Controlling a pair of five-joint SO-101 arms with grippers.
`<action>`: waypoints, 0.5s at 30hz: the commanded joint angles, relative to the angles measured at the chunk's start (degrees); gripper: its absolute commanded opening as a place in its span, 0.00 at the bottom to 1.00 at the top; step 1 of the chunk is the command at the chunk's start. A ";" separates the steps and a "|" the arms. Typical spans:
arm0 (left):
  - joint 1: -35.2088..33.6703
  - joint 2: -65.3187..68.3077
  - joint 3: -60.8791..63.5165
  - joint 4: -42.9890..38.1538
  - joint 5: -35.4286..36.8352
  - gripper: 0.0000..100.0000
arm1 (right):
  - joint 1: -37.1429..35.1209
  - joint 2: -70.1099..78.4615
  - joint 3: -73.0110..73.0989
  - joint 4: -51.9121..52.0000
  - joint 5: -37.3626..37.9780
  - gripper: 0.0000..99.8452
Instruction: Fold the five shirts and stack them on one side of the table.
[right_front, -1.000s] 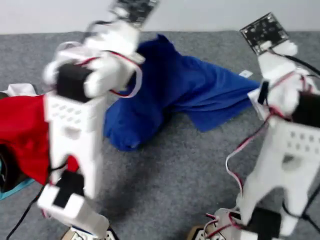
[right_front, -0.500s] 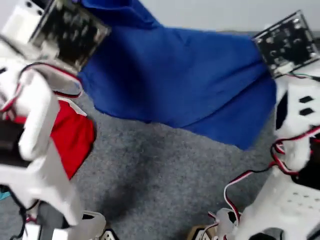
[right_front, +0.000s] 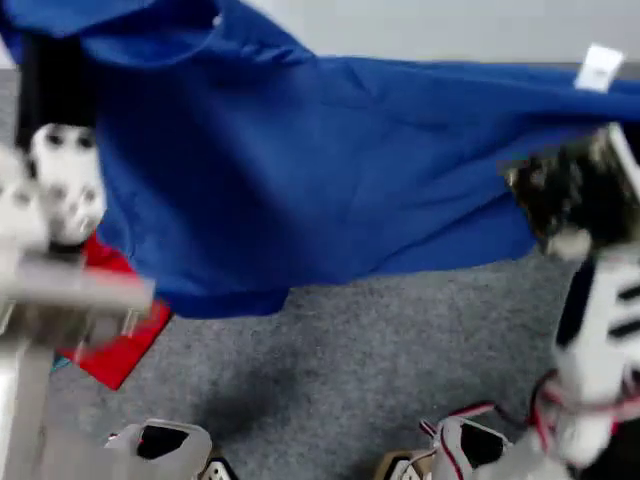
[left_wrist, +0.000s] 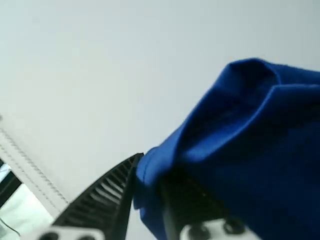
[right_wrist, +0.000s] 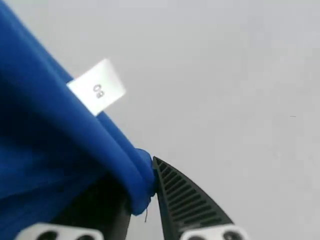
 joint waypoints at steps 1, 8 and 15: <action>-0.62 -3.16 -0.04 2.29 -0.53 0.01 | 2.86 -2.24 -2.46 -0.04 2.29 0.01; -0.18 -3.78 0.48 13.19 -0.44 0.01 | 3.21 -2.51 -1.93 11.65 7.56 0.01; -0.18 -4.04 25.36 16.09 -0.53 0.01 | -0.57 4.00 6.95 15.08 8.09 0.01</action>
